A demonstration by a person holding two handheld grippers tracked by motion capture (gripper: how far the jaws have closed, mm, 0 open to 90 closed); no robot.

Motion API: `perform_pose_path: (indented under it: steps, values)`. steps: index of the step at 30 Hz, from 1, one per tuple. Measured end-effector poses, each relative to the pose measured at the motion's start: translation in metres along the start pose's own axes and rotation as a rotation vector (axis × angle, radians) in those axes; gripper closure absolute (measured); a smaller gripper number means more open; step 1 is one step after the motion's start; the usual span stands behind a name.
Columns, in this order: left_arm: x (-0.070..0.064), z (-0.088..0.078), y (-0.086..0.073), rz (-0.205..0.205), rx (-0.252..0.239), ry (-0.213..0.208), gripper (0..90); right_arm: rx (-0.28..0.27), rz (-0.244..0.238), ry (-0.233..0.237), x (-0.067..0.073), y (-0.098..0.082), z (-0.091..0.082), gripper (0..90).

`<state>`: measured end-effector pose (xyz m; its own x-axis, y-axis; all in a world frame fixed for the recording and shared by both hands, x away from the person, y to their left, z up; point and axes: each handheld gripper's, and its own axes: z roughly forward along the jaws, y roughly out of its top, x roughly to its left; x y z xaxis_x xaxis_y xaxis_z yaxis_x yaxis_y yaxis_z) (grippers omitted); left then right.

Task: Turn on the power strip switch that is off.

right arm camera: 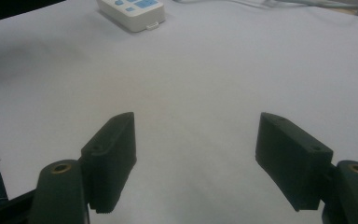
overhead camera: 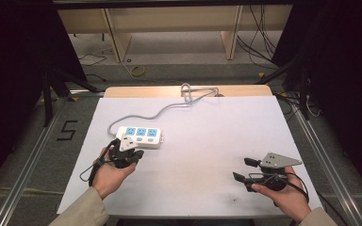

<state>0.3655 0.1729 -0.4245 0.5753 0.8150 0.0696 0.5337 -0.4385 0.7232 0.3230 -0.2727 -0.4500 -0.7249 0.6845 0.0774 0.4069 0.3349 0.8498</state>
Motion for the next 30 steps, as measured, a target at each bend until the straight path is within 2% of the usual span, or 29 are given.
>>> perform_pose_path:
  steps: [30]
  values:
    - [0.035, 0.017, 0.016, -0.045, 0.038, 0.047, 89.9, 0.006, -0.002, 0.000, 0.000, 0.000, 0.000, 29.1]
